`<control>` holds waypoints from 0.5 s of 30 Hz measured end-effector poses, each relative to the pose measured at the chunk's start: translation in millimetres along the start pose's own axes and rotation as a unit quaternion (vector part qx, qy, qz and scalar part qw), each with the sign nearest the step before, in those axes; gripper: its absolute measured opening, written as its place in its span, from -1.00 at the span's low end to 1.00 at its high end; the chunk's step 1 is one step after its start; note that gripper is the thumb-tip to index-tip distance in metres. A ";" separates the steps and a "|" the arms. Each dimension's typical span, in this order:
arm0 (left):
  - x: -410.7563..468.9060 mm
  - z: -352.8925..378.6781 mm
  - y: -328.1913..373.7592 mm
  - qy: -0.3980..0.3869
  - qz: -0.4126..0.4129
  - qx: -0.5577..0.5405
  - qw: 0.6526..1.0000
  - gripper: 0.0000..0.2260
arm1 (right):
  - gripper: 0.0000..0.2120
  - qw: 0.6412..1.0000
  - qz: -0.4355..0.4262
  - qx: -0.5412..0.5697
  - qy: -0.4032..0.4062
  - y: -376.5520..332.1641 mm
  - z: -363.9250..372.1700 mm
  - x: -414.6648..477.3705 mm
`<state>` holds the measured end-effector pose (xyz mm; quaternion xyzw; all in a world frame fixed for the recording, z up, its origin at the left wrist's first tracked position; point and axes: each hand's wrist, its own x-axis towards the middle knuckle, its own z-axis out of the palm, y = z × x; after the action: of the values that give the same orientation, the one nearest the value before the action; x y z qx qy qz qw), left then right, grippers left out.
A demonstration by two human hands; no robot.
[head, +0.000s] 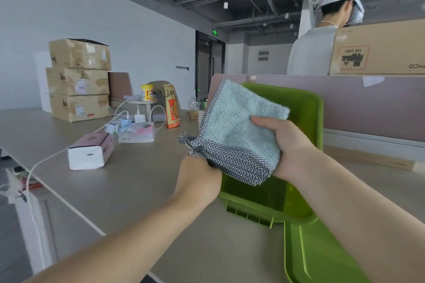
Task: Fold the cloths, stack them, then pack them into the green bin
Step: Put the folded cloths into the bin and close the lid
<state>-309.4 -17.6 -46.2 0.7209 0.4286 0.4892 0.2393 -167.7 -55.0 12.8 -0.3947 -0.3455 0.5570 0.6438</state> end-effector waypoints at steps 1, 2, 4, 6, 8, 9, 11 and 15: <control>-3.4 -1.3 1.1 0.003 0.008 -0.007 1.000 -0.69 | -0.86 1.000 0.014 0.004 0.003 4.0 -0.1 2.8; -6.6 -2.9 1.0 0.002 0.009 -0.011 1.000 -0.69 | -0.88 1.000 0.023 0.006 0.006 7.6 -1.5 5.2; -10.5 -4.9 -0.9 -0.001 0.007 -0.025 1.000 -0.72 | -0.86 0.999 0.032 0.001 0.011 13.1 -5.3 10.0; -13.6 -6.0 -4.9 0.001 0.001 -0.036 0.999 -0.75 | -0.84 0.999 0.034 -0.028 0.021 16.4 -8.0 15.1; -16.7 -6.7 -7.7 0.010 -0.022 -0.053 0.998 -0.88 | -0.88 0.996 0.042 -0.070 0.041 18.7 -10.8 21.1; -18.3 -7.1 -7.8 0.016 -0.033 -0.054 0.998 -0.97 | -0.91 0.994 0.045 -0.083 0.058 19.7 -12.3 24.2; -20.9 -7.2 -7.7 0.028 -0.034 -0.036 0.998 -0.91 | -0.94 0.989 0.050 -0.104 0.092 23.1 -17.2 30.6; -27.6 -7.3 -0.7 0.018 -0.004 -0.028 0.999 -0.82 | -0.74 0.965 0.055 -0.187 0.174 43.4 -29.7 42.9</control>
<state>-320.6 -41.2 -57.5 0.7036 0.4217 0.5127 0.2534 -154.7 -13.3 -39.1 -0.6172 -0.3043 0.4399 0.5770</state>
